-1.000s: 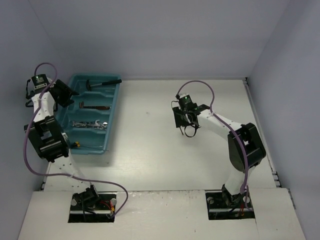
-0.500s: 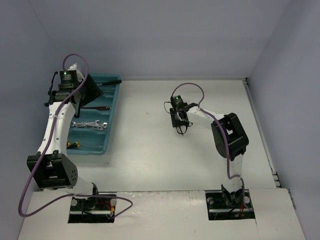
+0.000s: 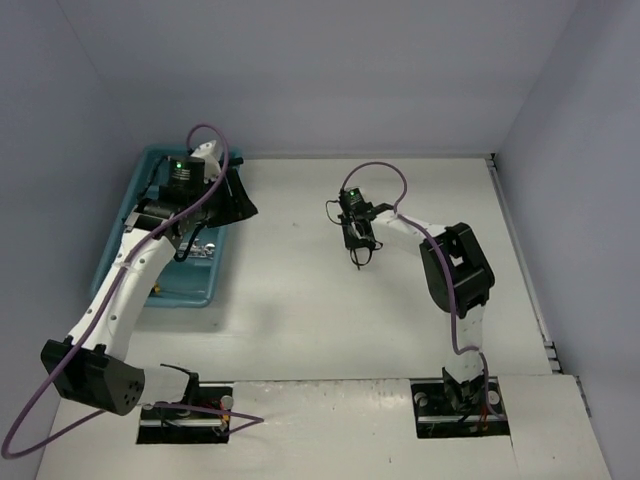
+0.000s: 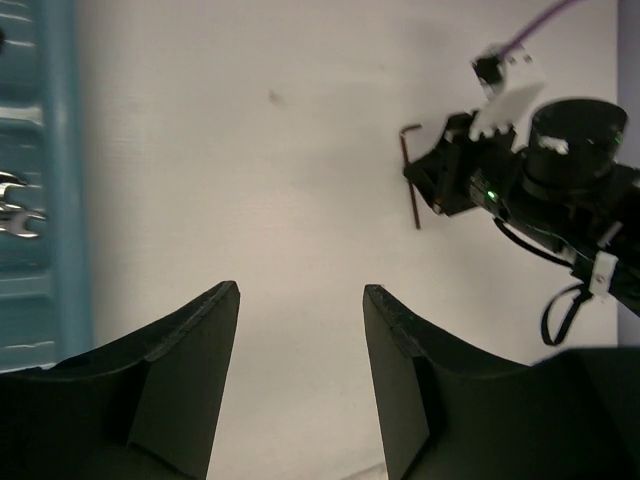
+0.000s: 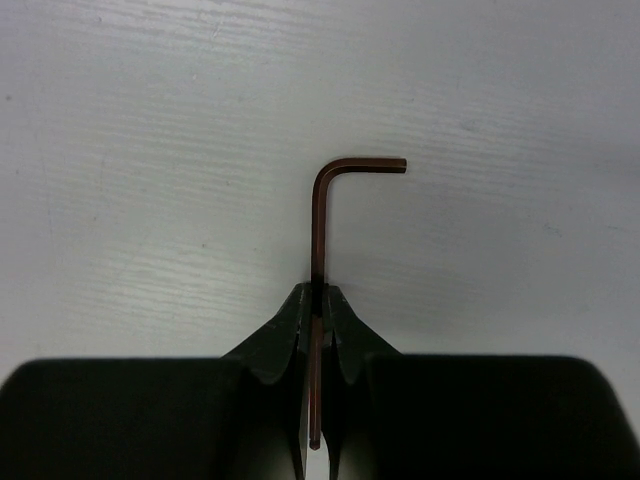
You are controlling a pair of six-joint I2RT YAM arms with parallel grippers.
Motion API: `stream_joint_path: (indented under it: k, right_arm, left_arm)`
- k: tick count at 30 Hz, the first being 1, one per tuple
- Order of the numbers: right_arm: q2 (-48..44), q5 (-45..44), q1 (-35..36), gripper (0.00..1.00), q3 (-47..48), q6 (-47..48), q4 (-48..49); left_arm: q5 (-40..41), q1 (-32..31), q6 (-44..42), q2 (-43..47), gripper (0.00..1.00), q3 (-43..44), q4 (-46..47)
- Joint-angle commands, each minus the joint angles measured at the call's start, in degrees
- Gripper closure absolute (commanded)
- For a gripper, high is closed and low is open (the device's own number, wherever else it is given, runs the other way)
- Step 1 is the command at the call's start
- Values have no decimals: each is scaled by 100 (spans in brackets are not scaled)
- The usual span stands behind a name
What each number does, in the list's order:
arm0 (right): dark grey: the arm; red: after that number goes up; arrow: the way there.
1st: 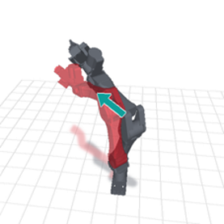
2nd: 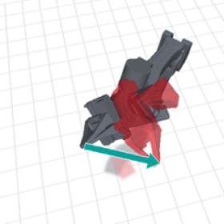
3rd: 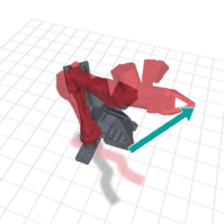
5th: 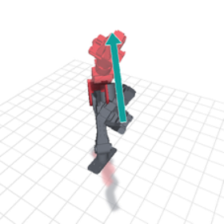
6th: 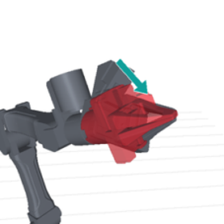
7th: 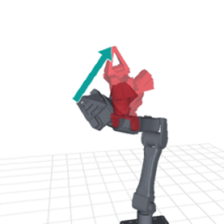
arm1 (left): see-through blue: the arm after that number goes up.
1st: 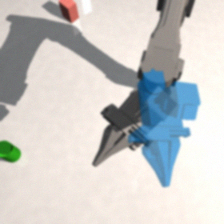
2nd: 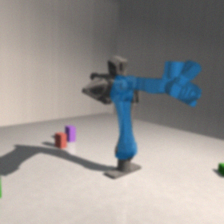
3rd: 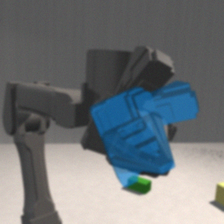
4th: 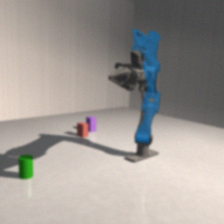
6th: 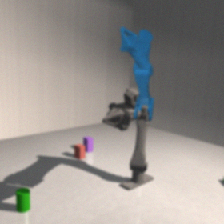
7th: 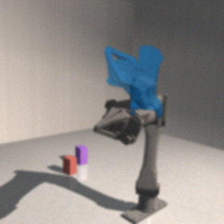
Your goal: Sort the tools into containers
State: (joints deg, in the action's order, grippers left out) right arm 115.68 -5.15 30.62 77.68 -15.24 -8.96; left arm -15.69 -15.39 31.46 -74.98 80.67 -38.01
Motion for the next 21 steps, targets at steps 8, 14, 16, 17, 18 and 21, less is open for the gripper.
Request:
stream_joint_path:
  k: [8,14,16,17,18,21]
  right_arm:
    - [-2621,548,838,100,-541,755,17]
    - [-3600,1091,1004,100,-633,810,177]
    - [-3881,1203,1027,100,-612,821,210]
    - [-3952,1258,1037,100,-602,821,210]
    - [-4021,1294,1040,100,-600,821,210]
    - [-4172,1346,1036,100,-620,816,230]
  left_arm:
    - [-703,-966,1210,-132,50,-90,1443]
    - [-813,-1323,1623,-428,49,-3,2111]
    - [-785,-1426,1664,-487,49,62,2266]
    - [-774,-1486,1725,-512,49,57,2412]
    - [-765,-1532,1775,-528,49,49,2534]
    - [-711,-1627,1883,-553,49,6,2816]
